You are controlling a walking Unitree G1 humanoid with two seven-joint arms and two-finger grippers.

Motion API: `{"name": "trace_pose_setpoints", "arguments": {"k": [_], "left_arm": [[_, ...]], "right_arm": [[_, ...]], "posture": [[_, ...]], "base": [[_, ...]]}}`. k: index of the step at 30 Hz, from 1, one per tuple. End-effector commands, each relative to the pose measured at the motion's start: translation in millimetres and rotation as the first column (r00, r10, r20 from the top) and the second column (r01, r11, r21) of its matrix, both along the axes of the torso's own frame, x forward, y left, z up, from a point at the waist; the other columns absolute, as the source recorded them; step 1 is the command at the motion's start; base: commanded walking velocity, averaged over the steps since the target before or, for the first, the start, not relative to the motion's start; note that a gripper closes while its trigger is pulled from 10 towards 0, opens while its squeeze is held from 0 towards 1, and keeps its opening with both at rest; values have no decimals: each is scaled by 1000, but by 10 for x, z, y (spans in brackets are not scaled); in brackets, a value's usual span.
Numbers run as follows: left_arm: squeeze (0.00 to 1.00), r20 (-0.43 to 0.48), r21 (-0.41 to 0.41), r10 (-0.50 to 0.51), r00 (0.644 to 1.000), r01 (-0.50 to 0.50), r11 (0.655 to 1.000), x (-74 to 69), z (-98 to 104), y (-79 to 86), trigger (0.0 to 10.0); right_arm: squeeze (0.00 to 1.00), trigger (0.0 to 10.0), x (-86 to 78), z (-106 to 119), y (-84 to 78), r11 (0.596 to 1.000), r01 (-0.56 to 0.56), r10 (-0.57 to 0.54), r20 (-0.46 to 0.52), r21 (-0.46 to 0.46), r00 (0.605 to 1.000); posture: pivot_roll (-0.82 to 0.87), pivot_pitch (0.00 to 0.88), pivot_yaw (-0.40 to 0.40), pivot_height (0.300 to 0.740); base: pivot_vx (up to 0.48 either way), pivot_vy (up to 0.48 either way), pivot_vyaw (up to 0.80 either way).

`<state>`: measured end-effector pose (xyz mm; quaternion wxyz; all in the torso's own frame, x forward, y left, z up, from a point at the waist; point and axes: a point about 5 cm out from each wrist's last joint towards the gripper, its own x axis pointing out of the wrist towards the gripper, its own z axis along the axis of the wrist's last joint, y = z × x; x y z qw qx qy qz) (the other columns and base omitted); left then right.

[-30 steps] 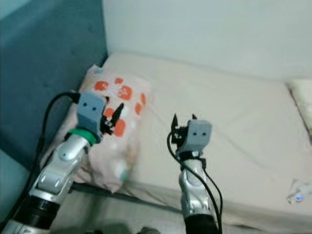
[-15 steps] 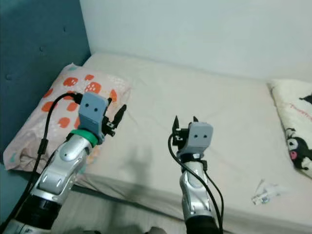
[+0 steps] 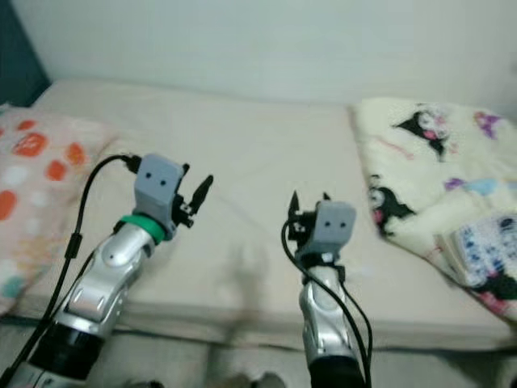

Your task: Clean up the room

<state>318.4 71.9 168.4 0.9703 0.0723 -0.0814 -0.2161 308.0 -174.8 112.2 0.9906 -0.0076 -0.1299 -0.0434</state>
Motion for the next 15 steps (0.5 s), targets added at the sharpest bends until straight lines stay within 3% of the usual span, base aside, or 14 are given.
{"name": "trace_pose_setpoints", "arguments": {"k": [1, 8, 13, 15], "left_arm": [[0, -9, 24, 21, 1000, -21, 999, 9, -38, 73, 10000], [0, -25, 35, 22, 999, -21, 999, 24, -60, 68, 10000], [0, -52, 46, 29, 998, -27, 999, 43, -95, 62, 10000], [0, -68, 39, 29, 997, -26, 999, 49, -107, 57, 10000]], "right_arm": [[0, 10000, -8, -34, 27, 1000, 2, -2, -14, 17, 1000], [0, 10000, -5, -39, 24, 1000, 4, -4, -15, 10, 1000], [0, 10000, -1, -37, 27, 1000, 3, -3, -14, 8, 1000], [0, 10000, -1, -37, 29, 1000, 2, -2, -13, 8, 1000]], "posture": [[-99, 38, 26, 721], [-101, 32, 28, 721], [-102, 29, 30, 721], [-103, 29, 31, 721]], "base": [[0, -480, 0], [0, -318, 0], [0, 0, 0], [0, 480, 0]]}}
